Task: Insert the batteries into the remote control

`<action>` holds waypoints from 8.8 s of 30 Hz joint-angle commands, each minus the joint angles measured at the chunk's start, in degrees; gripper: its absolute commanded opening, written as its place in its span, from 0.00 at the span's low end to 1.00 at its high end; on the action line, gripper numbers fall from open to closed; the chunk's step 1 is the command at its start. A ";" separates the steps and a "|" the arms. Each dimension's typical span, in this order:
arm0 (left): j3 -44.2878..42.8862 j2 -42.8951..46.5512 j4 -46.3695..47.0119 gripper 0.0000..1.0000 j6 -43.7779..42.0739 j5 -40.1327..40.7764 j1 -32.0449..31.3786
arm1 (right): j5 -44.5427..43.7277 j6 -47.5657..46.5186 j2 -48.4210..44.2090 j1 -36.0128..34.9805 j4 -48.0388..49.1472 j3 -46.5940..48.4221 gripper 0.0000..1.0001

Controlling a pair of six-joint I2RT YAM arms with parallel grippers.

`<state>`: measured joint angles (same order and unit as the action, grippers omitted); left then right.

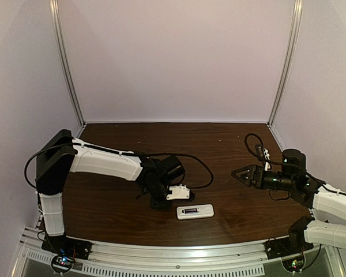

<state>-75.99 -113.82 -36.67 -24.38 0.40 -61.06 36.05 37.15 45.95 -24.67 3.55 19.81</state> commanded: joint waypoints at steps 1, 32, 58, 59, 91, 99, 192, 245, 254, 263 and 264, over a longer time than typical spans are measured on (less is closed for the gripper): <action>-1.35 -1.50 -1.36 0.16 -0.15 -0.40 0.60 | 0.51 -1.20 -0.37 0.54 -0.49 0.40 1.00; 0.55 1.77 0.39 0.24 3.46 -2.34 1.62 | 1.57 -0.83 0.54 0.63 0.49 0.75 0.99; -2.09 3.74 -1.19 0.00 6.36 -6.73 1.67 | 3.39 -2.79 0.78 0.67 1.70 2.48 0.95; -2.48 5.36 -0.84 0.00 6.77 -8.12 1.80 | 3.47 -3.12 0.50 0.67 1.60 2.98 0.95; -2.58 30.30 3.46 0.00 10.85 -70.07 0.21 | 10.59 -28.11 7.15 -31.91 1.83 25.91 0.68; -3.33 29.52 3.37 0.00 10.15 -72.69 -0.75 | 4.65 -36.20 11.80 -42.35 -6.87 33.27 0.61; 9.55 30.73 14.03 0.43 -16.52 -4.85 -12.07 | 20.88 9.43 29.55 -27.36 20.02 16.85 0.00; -0.12 3.41 9.41 0.16 17.15 2.96 -9.69 | 0.85 2.88 19.39 -8.19 4.92 0.58 0.54; -2.09 1.61 9.16 0.16 15.92 2.40 -9.69 | 2.30 4.06 21.27 -7.09 8.58 -1.32 0.53; -3.35 -0.27 8.53 0.18 14.99 1.86 -9.65 | 2.84 4.08 20.83 -5.78 8.69 -1.71 0.53; -3.35 -0.38 8.39 0.18 14.91 1.95 -9.69 | 2.81 4.08 20.65 -5.63 8.59 -1.78 0.53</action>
<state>-77.76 -112.46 -27.59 -8.49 2.72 -70.96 38.76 40.91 67.09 -31.20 11.27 18.76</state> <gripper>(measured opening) 0.234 0.532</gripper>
